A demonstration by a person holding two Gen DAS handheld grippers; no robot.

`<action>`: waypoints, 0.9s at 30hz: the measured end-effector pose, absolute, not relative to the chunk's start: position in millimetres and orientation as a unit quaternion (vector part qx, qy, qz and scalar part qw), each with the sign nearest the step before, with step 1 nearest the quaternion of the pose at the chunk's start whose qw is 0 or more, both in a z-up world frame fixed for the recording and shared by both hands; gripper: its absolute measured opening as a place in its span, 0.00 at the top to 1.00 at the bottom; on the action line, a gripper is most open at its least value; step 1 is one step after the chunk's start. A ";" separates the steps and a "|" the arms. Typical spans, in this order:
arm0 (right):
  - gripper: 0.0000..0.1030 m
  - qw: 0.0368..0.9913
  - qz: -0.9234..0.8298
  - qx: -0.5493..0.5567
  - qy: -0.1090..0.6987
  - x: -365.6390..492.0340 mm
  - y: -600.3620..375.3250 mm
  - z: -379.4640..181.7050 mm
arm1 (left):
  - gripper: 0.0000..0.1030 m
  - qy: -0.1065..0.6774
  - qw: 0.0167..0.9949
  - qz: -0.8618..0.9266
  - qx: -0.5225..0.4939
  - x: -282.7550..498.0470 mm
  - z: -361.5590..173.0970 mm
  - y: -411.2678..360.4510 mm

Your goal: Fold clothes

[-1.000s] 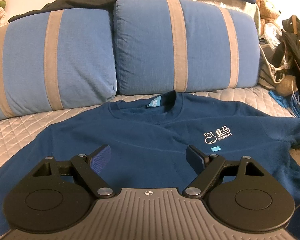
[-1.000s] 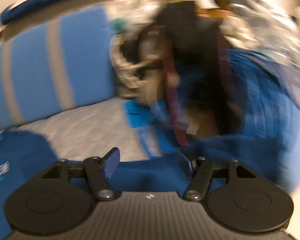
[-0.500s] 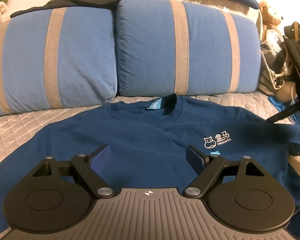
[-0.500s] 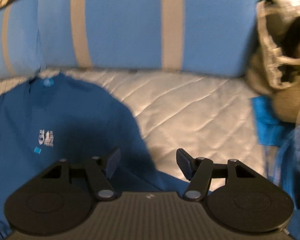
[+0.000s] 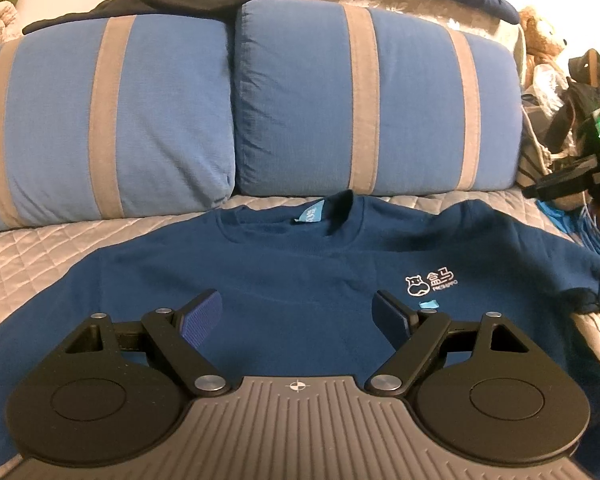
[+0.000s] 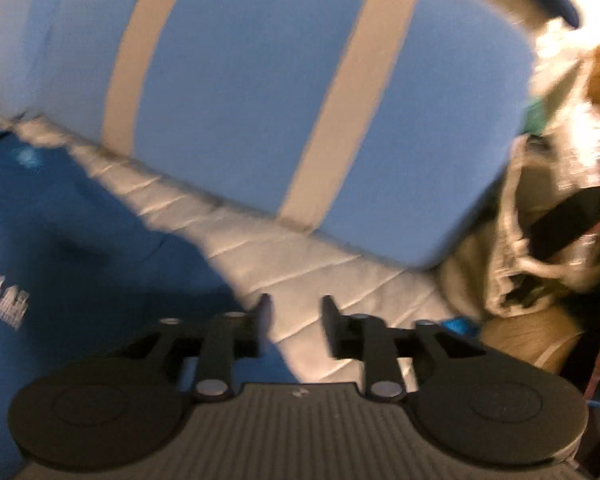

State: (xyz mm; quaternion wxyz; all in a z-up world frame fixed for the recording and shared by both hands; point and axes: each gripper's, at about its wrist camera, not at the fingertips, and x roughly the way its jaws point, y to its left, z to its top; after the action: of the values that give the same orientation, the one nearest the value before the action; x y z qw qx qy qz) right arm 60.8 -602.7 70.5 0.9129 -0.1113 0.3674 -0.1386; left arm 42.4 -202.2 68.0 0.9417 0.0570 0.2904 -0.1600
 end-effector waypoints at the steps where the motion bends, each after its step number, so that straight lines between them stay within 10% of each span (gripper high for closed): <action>1: 0.32 0.915 -0.148 -0.107 0.359 56.0 -604.8 74.3 | 0.20 0.290 0.942 -0.160 0.057 42.2 68.1 -202.3; 10: 0.00 0.927 -0.157 -0.085 0.330 -3.3 -606.2 120.6 | 0.20 0.273 0.949 -0.148 0.056 37.7 70.5 -199.3; 27: 0.00 0.971 -0.076 -0.014 0.226 -63.5 -527.9 224.0 | 0.20 0.181 0.977 -0.100 0.051 -20.4 151.1 -127.4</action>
State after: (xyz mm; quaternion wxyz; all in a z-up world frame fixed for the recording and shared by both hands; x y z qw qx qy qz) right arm -63.5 -527.9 224.0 0.9711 -0.0138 0.2259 -0.0760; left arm -20.4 -127.4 151.1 0.9770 0.0510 0.1813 -0.1001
